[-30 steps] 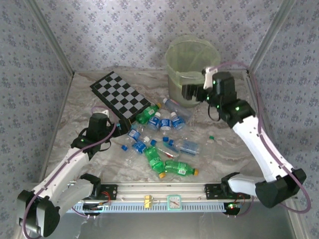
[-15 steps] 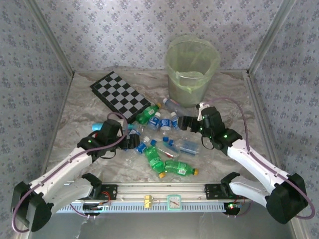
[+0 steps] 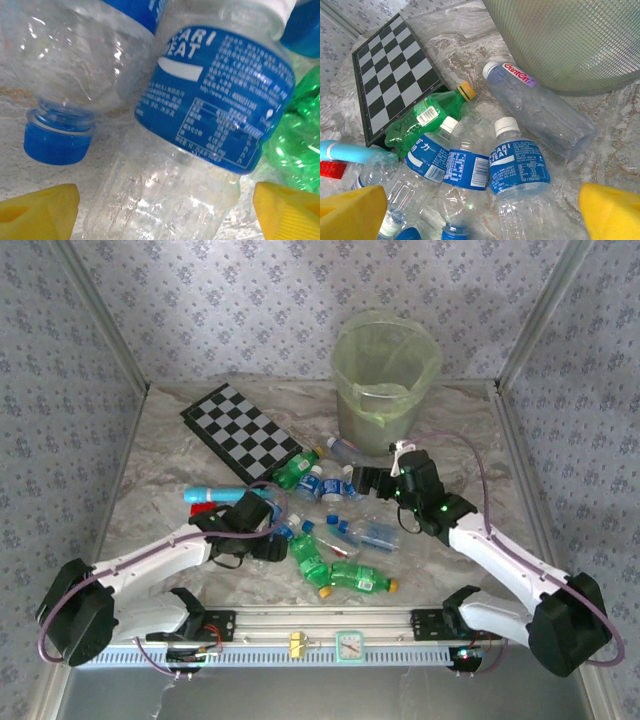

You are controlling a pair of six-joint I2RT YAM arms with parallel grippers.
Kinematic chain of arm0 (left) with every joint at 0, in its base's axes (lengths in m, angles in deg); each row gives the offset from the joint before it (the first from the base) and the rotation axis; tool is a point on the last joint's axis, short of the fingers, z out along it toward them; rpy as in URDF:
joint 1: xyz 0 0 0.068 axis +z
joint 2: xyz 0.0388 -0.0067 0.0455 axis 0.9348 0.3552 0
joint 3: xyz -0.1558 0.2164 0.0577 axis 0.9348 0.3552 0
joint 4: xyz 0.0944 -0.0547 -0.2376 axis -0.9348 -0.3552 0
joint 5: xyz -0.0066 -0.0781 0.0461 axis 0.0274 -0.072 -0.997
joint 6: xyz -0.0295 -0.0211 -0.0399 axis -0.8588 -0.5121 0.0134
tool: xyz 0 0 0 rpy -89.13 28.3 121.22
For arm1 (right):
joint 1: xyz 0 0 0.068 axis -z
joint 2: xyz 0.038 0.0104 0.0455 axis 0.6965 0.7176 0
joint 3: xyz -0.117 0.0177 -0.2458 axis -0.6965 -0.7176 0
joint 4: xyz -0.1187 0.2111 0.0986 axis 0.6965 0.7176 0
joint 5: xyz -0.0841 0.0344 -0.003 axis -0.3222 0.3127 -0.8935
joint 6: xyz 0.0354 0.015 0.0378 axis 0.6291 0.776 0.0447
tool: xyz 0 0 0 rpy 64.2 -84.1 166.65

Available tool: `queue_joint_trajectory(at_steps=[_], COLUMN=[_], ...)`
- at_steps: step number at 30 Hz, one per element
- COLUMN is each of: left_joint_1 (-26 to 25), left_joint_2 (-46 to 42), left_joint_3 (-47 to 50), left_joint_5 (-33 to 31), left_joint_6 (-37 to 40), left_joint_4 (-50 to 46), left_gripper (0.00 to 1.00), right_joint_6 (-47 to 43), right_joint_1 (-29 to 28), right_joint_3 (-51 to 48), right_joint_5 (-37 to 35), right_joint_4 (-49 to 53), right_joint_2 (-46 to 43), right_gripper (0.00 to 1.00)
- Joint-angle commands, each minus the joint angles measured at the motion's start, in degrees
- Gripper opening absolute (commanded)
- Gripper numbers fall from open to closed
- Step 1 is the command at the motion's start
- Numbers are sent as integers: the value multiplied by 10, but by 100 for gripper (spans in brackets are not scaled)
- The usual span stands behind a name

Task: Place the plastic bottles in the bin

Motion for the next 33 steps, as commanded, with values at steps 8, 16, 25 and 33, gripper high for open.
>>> queue_joint_trajectory(at_steps=[8, 16, 25, 33], left_joint_1=[-12, -12, -14, -13], left_joint_2=[25, 74, 69, 2], left_joint_3=[5, -5, -1, 7], left_joint_5=[-20, -26, -26, -27], left_joint_6=[18, 39, 37, 11], left_joint_4=[11, 20, 20, 8], left_gripper=[85, 85, 63, 47], right_joint_6=[-7, -7, -8, 1], right_joint_1=[-6, -7, -7, -7], right_joint_3=[49, 52, 47, 39], right_joint_5=[13, 6, 1, 6], right_joint_4=[-10, 0, 3, -14], right_joint_2=[31, 31, 31, 31], right_gripper=[100, 100, 100, 100])
